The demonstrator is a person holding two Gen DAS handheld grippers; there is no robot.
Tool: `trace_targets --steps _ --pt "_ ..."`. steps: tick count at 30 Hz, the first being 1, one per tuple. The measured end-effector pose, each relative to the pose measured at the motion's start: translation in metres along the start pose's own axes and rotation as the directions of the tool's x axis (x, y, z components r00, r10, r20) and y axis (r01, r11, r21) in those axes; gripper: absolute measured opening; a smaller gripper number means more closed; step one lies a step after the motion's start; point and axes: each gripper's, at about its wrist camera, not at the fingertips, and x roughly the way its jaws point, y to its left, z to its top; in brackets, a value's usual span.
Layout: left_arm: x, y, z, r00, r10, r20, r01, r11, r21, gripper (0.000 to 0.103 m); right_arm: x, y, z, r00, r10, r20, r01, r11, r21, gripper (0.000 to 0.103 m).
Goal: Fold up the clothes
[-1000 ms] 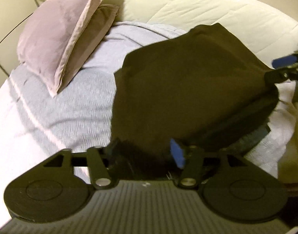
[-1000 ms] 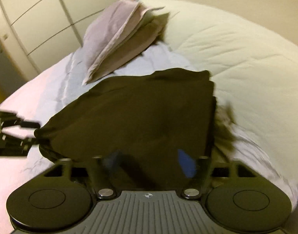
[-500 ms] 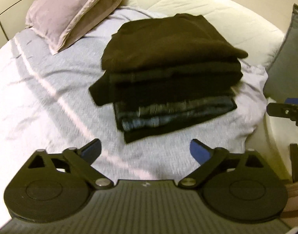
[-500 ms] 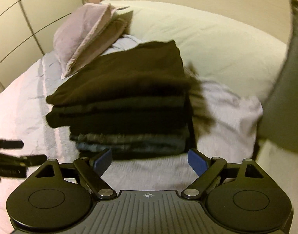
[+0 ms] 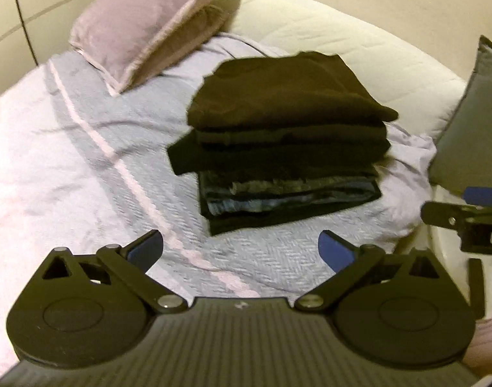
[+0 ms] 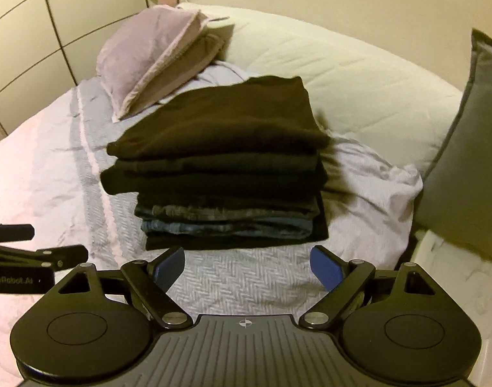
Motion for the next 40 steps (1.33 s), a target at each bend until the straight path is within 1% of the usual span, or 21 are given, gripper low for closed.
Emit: trace_targets --steps 2,4,11,16,19,35,40 --pt "-0.003 -0.002 0.002 1.0 0.026 -0.001 -0.026 1.0 -0.013 0.101 -0.001 -0.001 0.001 1.0 0.007 0.002 -0.007 1.0 -0.008 0.088" --pt "-0.005 -0.003 0.002 1.0 0.028 -0.006 -0.029 0.999 -0.029 0.101 -0.001 -0.002 0.002 1.0 0.013 0.005 -0.013 1.0 -0.016 0.088" --pt "-0.006 -0.013 0.002 0.999 0.049 -0.006 -0.049 0.998 -0.031 0.1 -0.003 -0.006 0.006 0.999 0.031 0.011 -0.031 0.999 -0.04 0.088" --pt "-0.003 -0.016 0.002 0.999 0.047 -0.02 -0.048 0.997 -0.054 0.1 0.0 -0.011 0.005 0.999 0.036 -0.005 -0.037 0.998 -0.044 0.088" --pt "-0.002 -0.02 0.001 0.998 0.055 -0.024 -0.056 0.997 -0.045 0.1 0.001 -0.012 0.004 0.999 0.041 -0.011 -0.041 0.998 -0.042 0.088" --pt "0.003 -0.031 0.001 0.998 0.053 -0.036 -0.054 0.998 -0.03 0.101 0.005 -0.021 0.002 0.998 0.05 -0.032 -0.051 0.998 -0.035 0.088" --pt "0.001 -0.034 -0.001 0.998 0.065 -0.02 -0.066 0.998 -0.018 0.101 0.005 -0.021 0.001 0.998 0.051 -0.036 -0.052 0.998 -0.033 0.088"
